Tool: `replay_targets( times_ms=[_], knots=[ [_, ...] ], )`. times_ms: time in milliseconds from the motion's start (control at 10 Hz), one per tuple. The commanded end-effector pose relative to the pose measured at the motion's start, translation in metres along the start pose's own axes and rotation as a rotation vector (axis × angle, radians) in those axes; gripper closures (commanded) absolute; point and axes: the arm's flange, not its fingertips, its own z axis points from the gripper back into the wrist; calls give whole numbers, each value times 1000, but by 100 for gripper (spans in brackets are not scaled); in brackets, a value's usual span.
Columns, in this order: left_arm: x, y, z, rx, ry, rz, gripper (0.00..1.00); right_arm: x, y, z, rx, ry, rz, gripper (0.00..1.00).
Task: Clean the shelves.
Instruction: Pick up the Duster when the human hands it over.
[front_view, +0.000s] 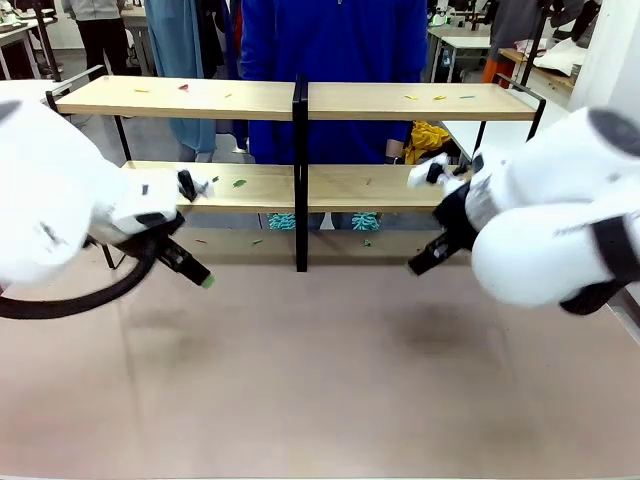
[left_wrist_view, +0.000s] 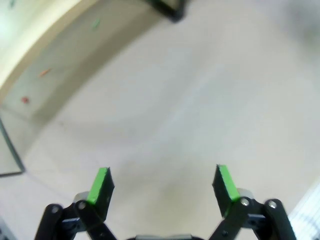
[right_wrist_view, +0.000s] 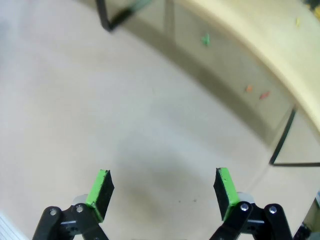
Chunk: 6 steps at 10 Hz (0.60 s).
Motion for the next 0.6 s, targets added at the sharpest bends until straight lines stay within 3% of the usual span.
replay_targets(
  times_ms=[0,100,200,300,400,500],
  knots=[
    [-50,16,108,-97,-98,-99,0,-11,-27,97,78,-92,-7,0],
    [-72,10,147,-85,-190,-129,0,-11,-26,135,47,-126,-50,0],
    [-90,-6,181,68,-313,-64,0,-9,-13,172,-32,-186,-61,0],
    [-94,-30,204,85,-414,-33,0,1,8,196,-151,-217,-94,0],
    [-96,-55,223,143,-454,125,0,10,32,217,-223,-244,-145,0],
    [-98,-71,232,174,-463,157,0,14,55,231,-265,-245,-171,0]
  ],
)
